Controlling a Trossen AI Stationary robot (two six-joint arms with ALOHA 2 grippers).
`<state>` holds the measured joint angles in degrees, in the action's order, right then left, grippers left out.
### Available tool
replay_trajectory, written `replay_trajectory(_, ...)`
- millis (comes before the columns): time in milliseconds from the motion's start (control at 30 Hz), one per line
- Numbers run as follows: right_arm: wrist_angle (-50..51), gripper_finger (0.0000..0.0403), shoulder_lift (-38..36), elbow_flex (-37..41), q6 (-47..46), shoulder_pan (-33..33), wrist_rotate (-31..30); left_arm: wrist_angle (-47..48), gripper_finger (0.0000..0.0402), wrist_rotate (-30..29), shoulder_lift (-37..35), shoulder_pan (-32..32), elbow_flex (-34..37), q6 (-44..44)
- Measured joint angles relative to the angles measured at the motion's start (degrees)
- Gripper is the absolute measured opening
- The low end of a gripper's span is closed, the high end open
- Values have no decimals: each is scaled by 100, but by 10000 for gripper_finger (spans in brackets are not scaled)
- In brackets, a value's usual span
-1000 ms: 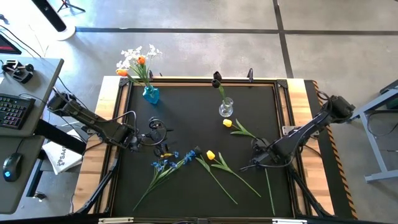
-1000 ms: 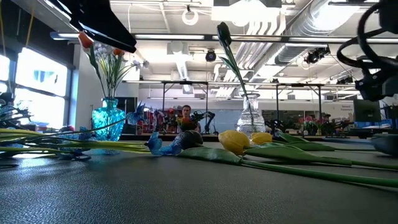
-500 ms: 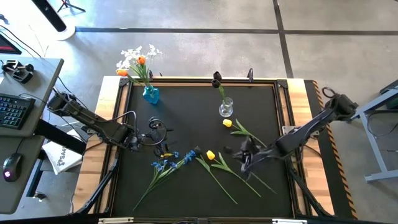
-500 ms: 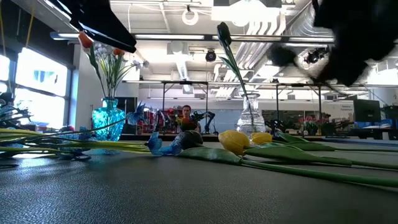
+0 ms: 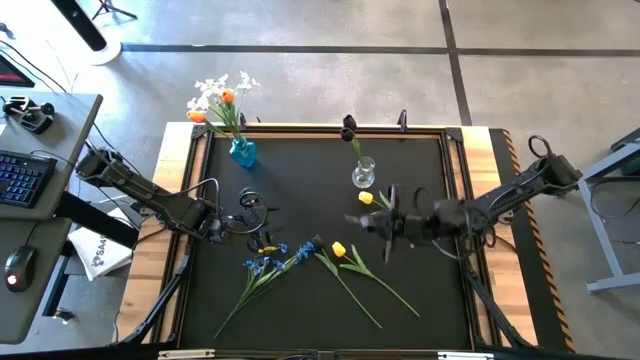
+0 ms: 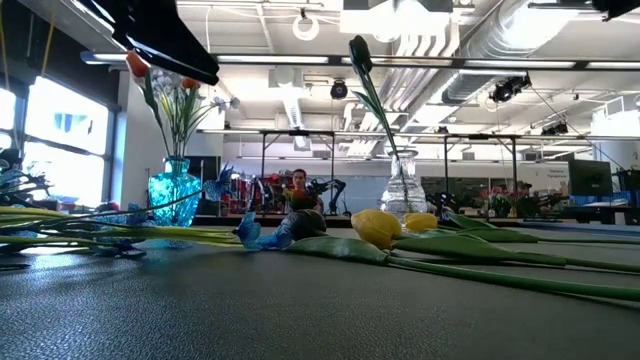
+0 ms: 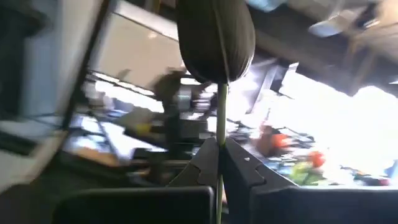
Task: Sort flowers into vase by color
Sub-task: Put the black flower into the transparent vase
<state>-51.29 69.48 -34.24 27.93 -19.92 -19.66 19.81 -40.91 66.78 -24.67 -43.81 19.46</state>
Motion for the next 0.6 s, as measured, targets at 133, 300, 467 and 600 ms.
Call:
replay_trajectory(133,-265,0,-75,0,147,723,-15,3,248,0,0,-1,0,2)
replay_trajectory(300,-219,0,-458,0,0,1463,-28,7,248,0,0,0,0,2)
replay_trajectory(467,404,0,-1185,0,-728,1946,-612,5,248,0,0,-2,0,4)
replay_trajectory(600,1290,0,-1752,0,-1167,2209,-688,4,248,0,0,-2,0,9)
